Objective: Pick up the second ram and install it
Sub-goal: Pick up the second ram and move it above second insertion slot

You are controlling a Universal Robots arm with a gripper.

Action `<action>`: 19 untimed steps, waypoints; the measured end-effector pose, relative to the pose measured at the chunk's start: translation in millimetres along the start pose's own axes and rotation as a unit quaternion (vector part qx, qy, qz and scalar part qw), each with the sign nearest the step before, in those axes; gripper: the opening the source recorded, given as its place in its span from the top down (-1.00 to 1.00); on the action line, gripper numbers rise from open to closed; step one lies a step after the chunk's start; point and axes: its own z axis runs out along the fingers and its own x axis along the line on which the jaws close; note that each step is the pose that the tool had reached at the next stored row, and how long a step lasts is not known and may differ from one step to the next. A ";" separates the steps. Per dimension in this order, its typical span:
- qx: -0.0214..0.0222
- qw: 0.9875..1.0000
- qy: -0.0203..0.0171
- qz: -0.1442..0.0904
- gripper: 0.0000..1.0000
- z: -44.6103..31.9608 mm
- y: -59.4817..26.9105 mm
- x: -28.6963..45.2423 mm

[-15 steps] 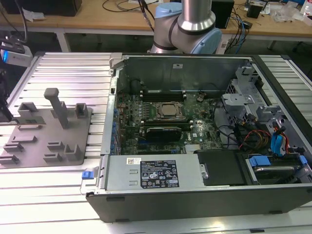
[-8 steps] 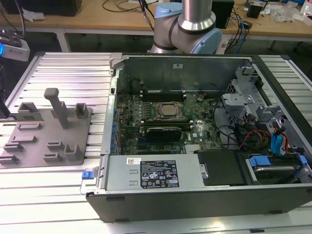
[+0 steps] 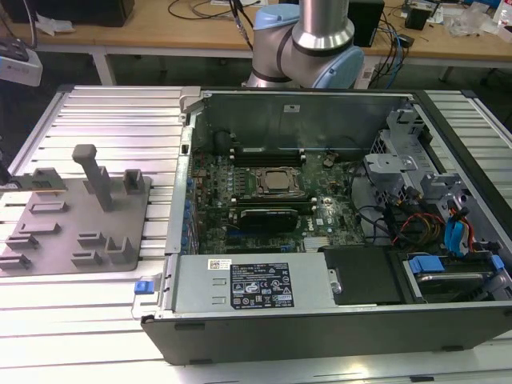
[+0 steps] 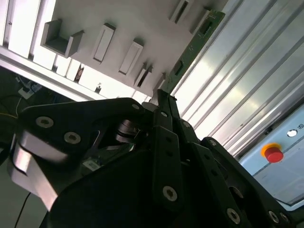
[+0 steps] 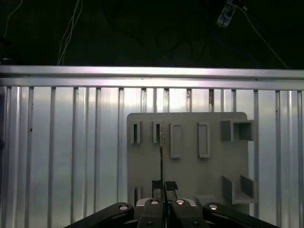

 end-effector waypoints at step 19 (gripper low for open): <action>0.000 1.000 0.002 0.000 0.81 -57.0 2.9 -3.8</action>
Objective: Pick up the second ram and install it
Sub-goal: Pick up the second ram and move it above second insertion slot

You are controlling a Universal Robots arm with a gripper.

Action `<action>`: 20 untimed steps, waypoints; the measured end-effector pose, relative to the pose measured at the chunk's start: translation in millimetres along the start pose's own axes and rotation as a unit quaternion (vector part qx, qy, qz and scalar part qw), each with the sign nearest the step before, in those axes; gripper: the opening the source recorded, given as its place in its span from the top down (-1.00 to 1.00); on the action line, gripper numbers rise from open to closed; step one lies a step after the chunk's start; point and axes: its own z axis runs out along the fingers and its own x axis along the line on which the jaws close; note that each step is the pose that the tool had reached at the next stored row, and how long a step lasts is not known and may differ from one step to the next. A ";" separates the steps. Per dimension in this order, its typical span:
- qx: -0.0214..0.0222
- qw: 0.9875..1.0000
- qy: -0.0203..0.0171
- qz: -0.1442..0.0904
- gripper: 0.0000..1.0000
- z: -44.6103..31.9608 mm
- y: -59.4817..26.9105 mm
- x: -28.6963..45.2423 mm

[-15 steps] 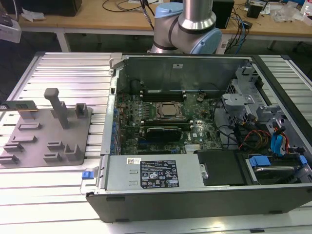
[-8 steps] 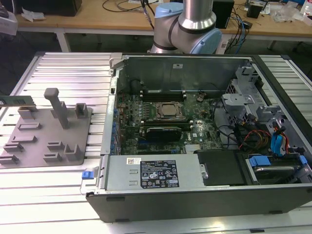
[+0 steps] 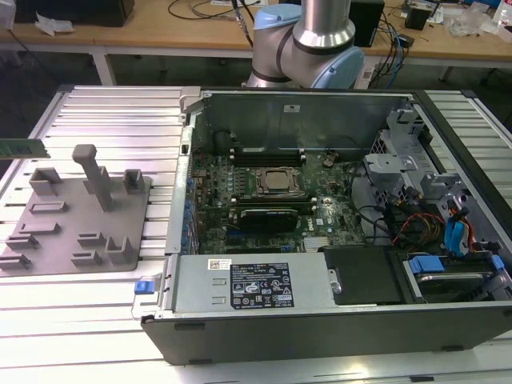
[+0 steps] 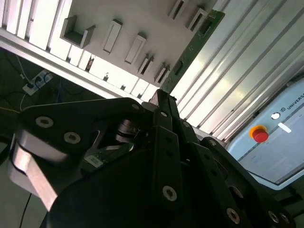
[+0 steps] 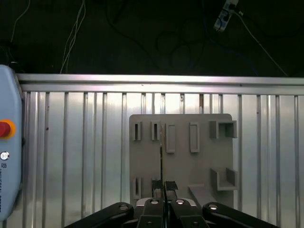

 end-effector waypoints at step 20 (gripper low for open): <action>0.000 1.000 0.002 0.000 0.81 -70.7 3.6 -5.3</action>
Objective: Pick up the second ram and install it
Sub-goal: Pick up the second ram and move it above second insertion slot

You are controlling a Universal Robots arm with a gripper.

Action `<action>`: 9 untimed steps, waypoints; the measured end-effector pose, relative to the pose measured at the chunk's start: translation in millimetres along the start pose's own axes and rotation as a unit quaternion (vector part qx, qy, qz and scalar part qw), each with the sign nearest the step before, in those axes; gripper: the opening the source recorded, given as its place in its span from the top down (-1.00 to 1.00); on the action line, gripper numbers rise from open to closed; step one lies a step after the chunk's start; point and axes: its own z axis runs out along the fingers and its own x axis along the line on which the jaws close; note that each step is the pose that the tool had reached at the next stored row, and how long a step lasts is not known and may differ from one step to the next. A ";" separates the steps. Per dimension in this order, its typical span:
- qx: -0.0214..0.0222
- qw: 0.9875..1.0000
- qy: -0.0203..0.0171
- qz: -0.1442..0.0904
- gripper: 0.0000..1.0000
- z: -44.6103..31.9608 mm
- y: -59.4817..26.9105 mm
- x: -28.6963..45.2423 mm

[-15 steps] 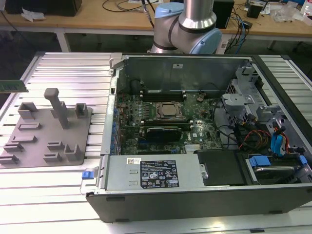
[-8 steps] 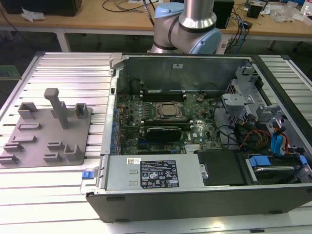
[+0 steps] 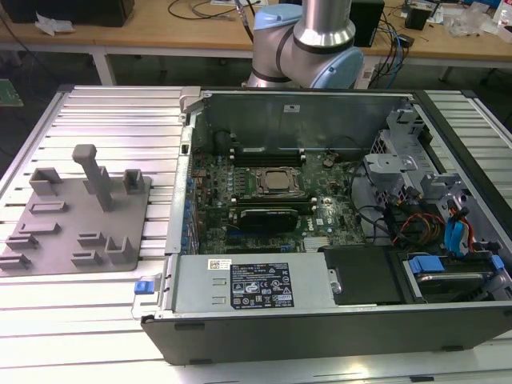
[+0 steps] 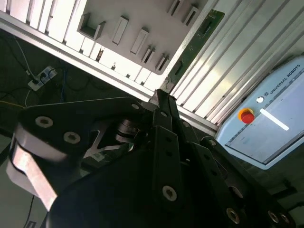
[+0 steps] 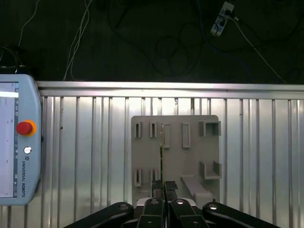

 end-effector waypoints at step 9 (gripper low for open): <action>0.000 1.000 0.000 0.000 0.81 -22.4 -12.9 -1.3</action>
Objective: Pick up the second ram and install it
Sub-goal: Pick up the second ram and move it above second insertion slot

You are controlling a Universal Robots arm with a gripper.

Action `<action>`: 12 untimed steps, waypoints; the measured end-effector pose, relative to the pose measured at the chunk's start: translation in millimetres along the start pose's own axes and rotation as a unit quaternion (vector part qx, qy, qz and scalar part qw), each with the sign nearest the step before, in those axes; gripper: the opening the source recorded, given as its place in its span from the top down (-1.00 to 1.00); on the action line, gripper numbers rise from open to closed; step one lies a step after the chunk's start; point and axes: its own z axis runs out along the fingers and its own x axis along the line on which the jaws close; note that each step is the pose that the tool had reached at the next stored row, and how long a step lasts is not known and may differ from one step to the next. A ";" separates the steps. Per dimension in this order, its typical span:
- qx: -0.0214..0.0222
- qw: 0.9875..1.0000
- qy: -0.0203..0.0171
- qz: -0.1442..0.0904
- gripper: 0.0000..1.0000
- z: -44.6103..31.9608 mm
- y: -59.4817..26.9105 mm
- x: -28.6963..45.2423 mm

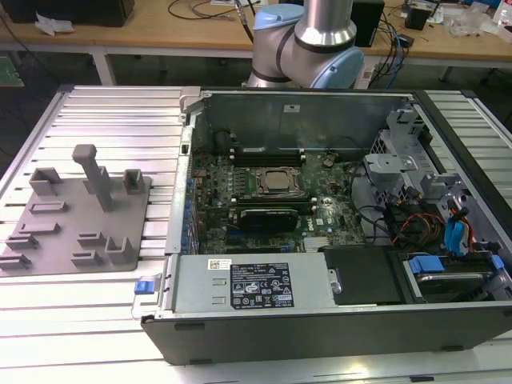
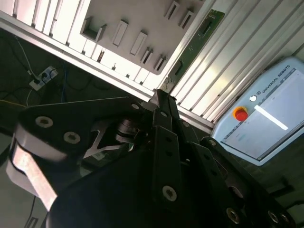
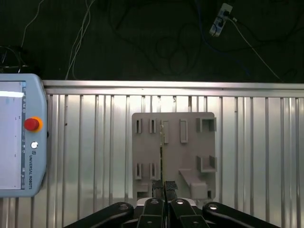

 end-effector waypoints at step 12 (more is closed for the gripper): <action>0.000 1.000 0.000 0.000 0.81 -1.6 -53.6 0.8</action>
